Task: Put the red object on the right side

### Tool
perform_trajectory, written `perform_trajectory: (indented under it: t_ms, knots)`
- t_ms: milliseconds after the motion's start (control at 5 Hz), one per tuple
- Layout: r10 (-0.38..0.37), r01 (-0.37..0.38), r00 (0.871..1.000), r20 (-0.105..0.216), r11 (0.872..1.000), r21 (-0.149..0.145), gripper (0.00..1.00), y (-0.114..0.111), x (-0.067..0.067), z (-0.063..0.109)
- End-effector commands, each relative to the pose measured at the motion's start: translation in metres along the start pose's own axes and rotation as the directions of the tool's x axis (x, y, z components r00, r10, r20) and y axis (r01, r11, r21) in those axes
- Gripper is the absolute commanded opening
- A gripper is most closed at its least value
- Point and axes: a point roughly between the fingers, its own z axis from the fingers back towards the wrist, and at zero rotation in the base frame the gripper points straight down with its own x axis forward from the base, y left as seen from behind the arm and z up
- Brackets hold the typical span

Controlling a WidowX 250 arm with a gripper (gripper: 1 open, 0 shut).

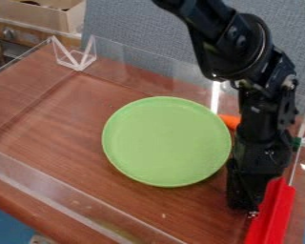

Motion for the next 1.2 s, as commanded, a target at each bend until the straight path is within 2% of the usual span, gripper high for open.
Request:
perform_trajectory:
  t_ms: [0,400,800,1000]
  knots:
    - [-0.009,0.009,1.000,-0.011,1.000,-0.019,0.00,-0.007,-0.001,0.000]
    - [0.011,-0.011,1.000,-0.003,1.000,-0.019,0.00,-0.004,-0.006,0.007]
    - [0.009,-0.009,1.000,-0.004,1.000,-0.021,0.00,-0.023,-0.005,0.050]
    - [-0.015,0.015,1.000,-0.003,1.000,-0.019,0.00,-0.024,-0.003,0.058]
